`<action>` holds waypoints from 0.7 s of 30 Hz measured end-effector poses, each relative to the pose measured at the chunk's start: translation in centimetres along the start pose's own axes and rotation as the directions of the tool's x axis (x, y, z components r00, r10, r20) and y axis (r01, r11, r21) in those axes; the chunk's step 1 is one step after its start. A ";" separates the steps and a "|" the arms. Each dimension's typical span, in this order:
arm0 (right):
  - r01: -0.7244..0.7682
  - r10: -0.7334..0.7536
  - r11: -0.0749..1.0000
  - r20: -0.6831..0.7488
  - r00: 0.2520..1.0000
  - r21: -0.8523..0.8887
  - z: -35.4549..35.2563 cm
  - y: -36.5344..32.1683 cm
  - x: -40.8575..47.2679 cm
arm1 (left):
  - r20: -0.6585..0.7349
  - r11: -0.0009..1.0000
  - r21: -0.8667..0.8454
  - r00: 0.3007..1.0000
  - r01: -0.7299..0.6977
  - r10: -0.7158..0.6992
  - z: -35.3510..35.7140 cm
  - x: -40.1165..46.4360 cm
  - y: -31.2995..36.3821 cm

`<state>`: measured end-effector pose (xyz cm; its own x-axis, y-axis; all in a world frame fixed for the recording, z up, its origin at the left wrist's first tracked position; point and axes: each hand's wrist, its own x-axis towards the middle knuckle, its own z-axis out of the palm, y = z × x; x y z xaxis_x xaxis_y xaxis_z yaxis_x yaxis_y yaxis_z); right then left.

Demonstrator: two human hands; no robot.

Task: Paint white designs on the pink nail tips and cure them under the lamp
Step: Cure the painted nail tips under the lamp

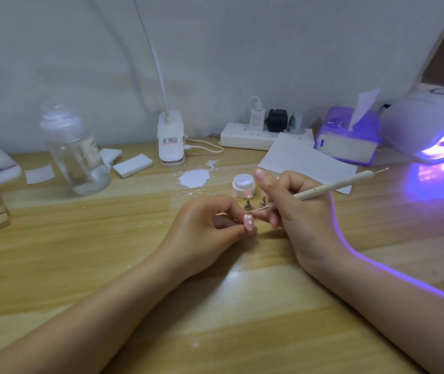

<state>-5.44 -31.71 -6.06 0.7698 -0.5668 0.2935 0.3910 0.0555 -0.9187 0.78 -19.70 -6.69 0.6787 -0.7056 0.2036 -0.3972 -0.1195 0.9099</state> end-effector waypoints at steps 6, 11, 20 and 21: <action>0.017 -0.007 0.992 0.077 0.997 -0.122 -0.2 0.0 -0.3 | 0.007 1.000 -0.027 1.000 -0.003 0.003 0.0 0.0 0.1; 0.044 -0.018 0.987 0.163 0.987 -0.155 -0.1 -0.2 -0.6 | 0.005 1.000 -0.021 1.000 -0.002 0.002 0.0 -0.1 0.3; 0.056 -0.028 0.983 0.164 0.986 -0.173 0.0 -0.1 -0.5 | -0.003 1.000 0.027 1.000 -0.011 0.011 -0.1 -0.1 0.3; 0.057 -0.029 0.983 0.164 0.986 -0.173 0.0 -0.1 -0.5 | -0.003 1.000 0.027 1.000 -0.011 0.011 -0.1 -0.1 0.3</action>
<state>-5.91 -31.45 -6.11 0.8306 -0.4256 0.3590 0.3415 -0.1200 -0.9322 0.67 -19.57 -6.43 0.6763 -0.7047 0.2146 -0.4213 -0.1310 0.8974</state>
